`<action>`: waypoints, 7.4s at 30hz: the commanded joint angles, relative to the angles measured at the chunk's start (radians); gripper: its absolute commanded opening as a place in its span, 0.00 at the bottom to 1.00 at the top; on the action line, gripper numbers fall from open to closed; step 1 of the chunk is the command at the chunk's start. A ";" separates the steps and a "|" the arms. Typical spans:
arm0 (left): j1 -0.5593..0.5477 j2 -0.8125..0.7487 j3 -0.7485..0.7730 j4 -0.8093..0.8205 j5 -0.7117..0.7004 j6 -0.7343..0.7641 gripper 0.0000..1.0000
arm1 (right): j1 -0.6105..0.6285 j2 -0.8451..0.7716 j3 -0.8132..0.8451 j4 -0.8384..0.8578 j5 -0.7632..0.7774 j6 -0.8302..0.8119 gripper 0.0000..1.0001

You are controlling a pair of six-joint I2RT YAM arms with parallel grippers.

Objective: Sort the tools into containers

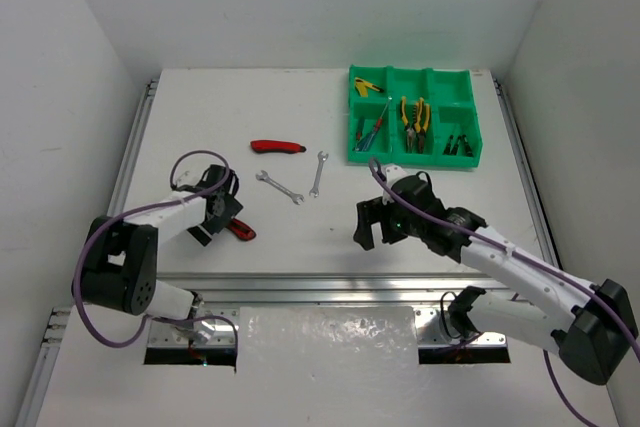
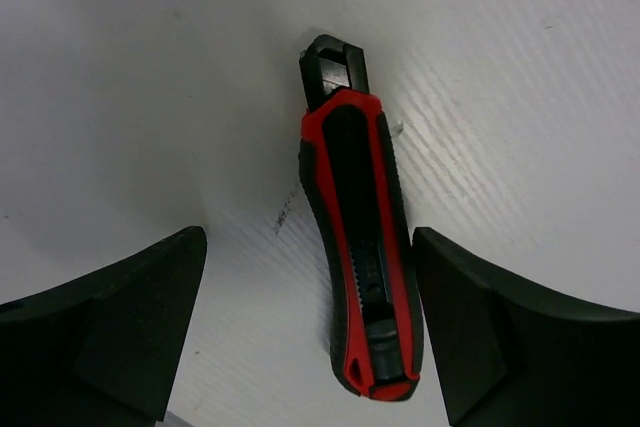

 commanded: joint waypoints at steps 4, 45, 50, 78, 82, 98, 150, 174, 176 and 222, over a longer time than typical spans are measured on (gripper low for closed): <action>0.007 0.094 -0.024 0.145 0.028 -0.007 0.67 | 0.005 0.007 -0.018 0.048 -0.058 0.011 0.99; -0.613 -0.513 -0.273 0.720 0.189 -0.115 0.03 | 0.115 0.506 0.062 0.850 -0.435 0.337 0.28; -0.613 -0.525 -0.181 0.482 0.080 -0.080 0.85 | 0.092 0.466 0.108 0.690 -0.354 0.219 0.00; -0.606 -0.754 0.230 -0.280 -0.275 0.329 0.98 | -0.675 1.359 1.519 0.278 0.115 0.027 0.00; -0.604 -0.754 0.230 -0.277 -0.279 0.329 0.97 | -0.676 1.489 1.653 0.336 0.057 0.040 0.00; -0.604 -0.789 0.224 -0.272 -0.279 0.329 0.97 | -0.676 1.405 1.619 0.333 0.068 0.056 0.99; -0.072 0.978 1.260 -0.179 0.006 -0.079 0.34 | -0.360 -0.120 -0.009 0.072 -0.251 -0.053 0.99; -0.131 0.409 0.685 0.452 0.385 0.140 0.00 | -0.360 0.209 0.204 0.303 -0.531 -0.082 0.99; -0.144 0.377 0.649 0.476 0.394 0.148 0.00 | -0.360 0.270 0.289 0.299 -0.541 -0.124 0.99; -0.290 -0.720 0.268 -0.202 -0.184 0.503 0.89 | -0.618 1.348 1.558 0.055 0.124 0.065 0.00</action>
